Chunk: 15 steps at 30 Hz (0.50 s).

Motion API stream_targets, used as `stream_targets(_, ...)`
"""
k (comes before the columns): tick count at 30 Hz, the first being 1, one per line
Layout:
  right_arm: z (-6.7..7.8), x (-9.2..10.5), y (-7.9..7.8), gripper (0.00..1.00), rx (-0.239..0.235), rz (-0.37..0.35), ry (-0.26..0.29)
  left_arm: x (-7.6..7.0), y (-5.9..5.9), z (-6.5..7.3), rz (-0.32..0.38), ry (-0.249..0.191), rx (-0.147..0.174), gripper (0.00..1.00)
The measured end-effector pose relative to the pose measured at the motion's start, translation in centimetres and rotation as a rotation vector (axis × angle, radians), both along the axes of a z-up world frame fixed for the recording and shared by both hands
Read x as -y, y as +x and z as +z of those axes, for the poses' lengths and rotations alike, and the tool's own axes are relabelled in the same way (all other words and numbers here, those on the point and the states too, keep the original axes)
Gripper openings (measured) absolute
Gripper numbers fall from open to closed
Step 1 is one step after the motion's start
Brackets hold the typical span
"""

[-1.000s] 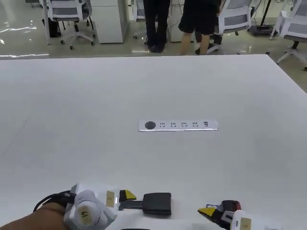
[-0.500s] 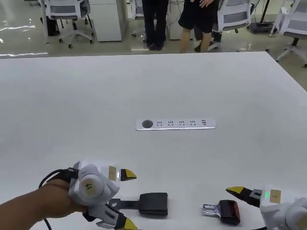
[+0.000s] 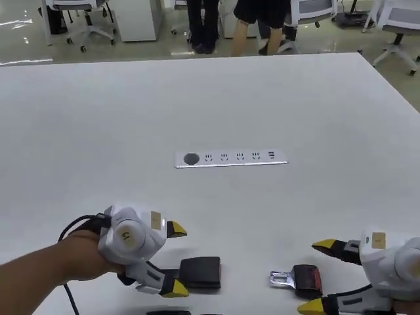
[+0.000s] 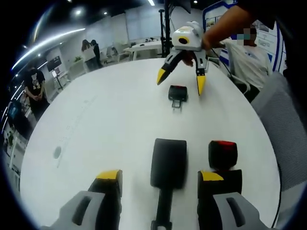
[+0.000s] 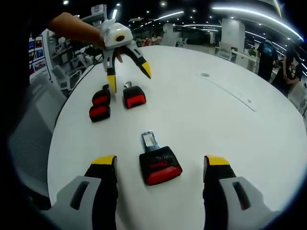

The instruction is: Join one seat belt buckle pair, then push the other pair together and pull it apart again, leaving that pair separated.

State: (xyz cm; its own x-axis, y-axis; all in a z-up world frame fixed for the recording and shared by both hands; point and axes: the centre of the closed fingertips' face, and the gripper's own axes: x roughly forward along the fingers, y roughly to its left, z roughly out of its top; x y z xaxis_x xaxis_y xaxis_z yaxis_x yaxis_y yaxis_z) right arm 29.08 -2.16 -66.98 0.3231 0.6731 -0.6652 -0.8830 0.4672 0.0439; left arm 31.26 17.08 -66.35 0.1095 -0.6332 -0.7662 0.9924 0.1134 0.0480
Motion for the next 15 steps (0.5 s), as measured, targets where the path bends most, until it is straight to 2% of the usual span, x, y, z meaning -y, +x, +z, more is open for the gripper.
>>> stream_targets(3, -0.2, -0.1, -0.2, 0.70, -0.030, 0.007, 0.015, 0.3, -0.2, -0.8, -0.001, 0.003, -0.023, 0.65)
stream_targets(4, -0.3, -0.1, -0.3, 0.70, -0.029, 0.015, 0.010, 0.3, -0.4, -1.0, -0.009, 0.005, -0.030, 0.62)
stream_targets(6, -0.9, 0.0, -0.6, 0.70, -0.046, 0.040, -0.003, 0.4, -0.5, -1.6, -0.034, 0.015, -0.023, 0.57)
stream_targets(7, -0.9, 0.0, -0.6, 0.69, -0.059, 0.040, 0.001, 0.4, -0.5, -1.9, -0.026, 0.017, -0.033, 0.57)
stream_targets(9, -0.9, 0.1, -0.5, 0.68, -0.053, 0.048, 0.002, 0.5, -0.4, -2.3, -0.017, 0.008, -0.049, 0.58)
stream_targets(12, -1.0, 0.2, -0.5, 0.66, -0.070, 0.053, 0.005, 0.5, -0.6, -2.7, -0.020, 0.006, -0.059, 0.57)
stream_targets(13, -1.4, 0.4, -0.8, 0.63, -0.078, 0.070, -0.013, 0.6, -0.7, -2.5, -0.029, -0.012, -0.065, 0.56)
stream_targets(15, -1.6, 0.2, -1.3, 0.62, -0.076, 0.083, -0.012, 0.6, -0.4, -2.6, -0.025, -0.019, -0.059, 0.57)
